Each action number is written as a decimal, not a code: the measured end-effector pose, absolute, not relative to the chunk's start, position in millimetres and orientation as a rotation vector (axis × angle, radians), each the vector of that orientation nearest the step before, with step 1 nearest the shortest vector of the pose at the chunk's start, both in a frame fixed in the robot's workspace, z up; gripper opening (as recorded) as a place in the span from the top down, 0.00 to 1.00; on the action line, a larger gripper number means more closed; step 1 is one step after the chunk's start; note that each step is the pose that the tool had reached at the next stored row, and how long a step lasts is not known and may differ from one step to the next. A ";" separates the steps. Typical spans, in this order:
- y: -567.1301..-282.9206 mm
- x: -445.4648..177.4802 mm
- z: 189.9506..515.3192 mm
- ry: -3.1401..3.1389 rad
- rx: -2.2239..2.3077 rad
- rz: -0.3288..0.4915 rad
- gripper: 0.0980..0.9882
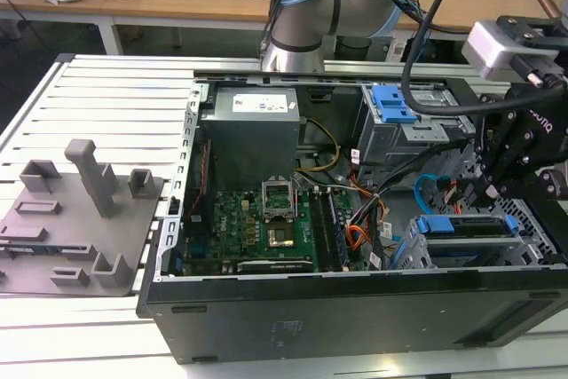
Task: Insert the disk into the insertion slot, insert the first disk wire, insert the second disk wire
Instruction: 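Insert the disk into the insertion slot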
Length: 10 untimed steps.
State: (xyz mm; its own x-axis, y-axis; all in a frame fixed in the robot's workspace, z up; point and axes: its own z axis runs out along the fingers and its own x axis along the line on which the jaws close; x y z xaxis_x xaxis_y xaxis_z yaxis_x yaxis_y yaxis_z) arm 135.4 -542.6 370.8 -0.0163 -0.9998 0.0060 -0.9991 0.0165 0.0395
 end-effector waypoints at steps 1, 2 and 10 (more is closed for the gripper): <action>-542.6 135.5 369.7 -2.217 2.181 -0.037 0.99; -542.5 135.8 369.0 -2.216 2.181 -0.037 0.99; -542.6 136.3 368.3 -2.217 2.180 -0.037 0.99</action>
State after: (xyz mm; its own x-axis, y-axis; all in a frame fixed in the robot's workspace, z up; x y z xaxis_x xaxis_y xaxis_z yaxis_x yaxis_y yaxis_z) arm 136.3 -542.6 368.3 -0.0163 -0.9998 0.0061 -0.9991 0.0165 0.0395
